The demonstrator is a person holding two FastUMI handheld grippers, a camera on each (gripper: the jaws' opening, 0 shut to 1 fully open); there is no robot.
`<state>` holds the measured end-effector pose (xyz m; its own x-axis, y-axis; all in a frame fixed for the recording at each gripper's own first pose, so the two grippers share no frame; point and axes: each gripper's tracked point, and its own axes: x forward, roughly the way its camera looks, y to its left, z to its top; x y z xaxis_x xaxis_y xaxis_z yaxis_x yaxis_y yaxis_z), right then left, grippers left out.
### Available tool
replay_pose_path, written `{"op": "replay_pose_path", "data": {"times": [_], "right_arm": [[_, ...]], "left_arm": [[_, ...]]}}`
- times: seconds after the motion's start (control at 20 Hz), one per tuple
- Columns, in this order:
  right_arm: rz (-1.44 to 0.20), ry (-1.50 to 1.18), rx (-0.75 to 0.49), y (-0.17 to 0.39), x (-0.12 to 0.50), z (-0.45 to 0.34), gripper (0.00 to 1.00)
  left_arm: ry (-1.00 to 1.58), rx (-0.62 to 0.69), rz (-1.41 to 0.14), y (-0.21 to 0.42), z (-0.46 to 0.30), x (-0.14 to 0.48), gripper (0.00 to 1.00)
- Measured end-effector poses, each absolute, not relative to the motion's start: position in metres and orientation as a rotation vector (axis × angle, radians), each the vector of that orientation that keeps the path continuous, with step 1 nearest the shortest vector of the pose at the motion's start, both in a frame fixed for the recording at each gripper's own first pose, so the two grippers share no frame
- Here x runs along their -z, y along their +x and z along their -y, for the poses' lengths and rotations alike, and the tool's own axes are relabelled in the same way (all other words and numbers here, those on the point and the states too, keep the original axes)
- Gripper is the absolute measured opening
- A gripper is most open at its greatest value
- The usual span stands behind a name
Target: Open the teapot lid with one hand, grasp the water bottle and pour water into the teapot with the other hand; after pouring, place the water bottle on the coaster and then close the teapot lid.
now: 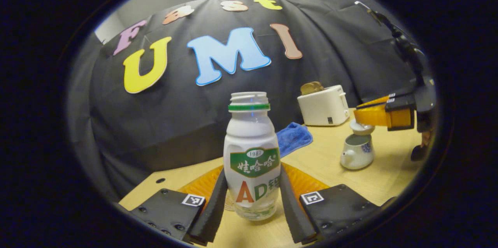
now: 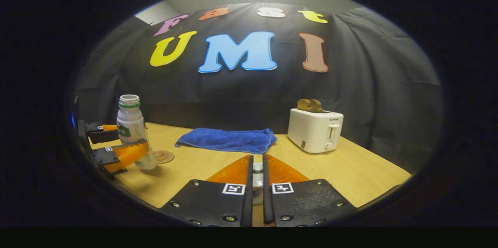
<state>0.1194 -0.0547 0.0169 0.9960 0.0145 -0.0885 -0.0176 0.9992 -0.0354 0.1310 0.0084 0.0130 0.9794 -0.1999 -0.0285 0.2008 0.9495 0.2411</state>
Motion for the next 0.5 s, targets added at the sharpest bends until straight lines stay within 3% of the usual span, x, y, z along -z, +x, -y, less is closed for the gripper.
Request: {"op": "replay_pose_path", "data": {"times": [0.05,0.1,0.15,0.2,0.3,0.35,0.5], "right_arm": [[-0.092,-0.036,-0.021,0.122,-0.015,0.053,0.11],[-0.093,-0.038,-0.025,0.123,-0.013,0.051,0.11],[-0.094,-0.036,-0.030,0.125,-0.010,0.049,0.11],[-0.103,-0.036,-0.032,0.127,-0.006,0.048,0.11],[-0.104,-0.042,-0.033,0.128,-0.004,0.047,0.11],[-0.099,-0.045,-0.033,0.127,-0.004,0.046,0.11],[-0.094,-0.036,-0.041,0.128,-0.003,0.044,0.11]], "left_arm": [[0.216,0.205,-0.006,0.131,-0.013,-0.014,0.75],[0.183,0.208,-0.007,0.131,-0.015,-0.015,0.82],[0.158,0.212,-0.011,0.131,-0.017,-0.014,0.81],[0.140,0.215,-0.022,0.132,-0.019,-0.012,0.75],[0.114,0.203,-0.034,0.135,-0.025,-0.009,0.75],[0.107,0.194,-0.029,0.135,-0.028,-0.012,0.68],[0.105,0.177,-0.022,0.134,-0.034,-0.014,0.75]]}}
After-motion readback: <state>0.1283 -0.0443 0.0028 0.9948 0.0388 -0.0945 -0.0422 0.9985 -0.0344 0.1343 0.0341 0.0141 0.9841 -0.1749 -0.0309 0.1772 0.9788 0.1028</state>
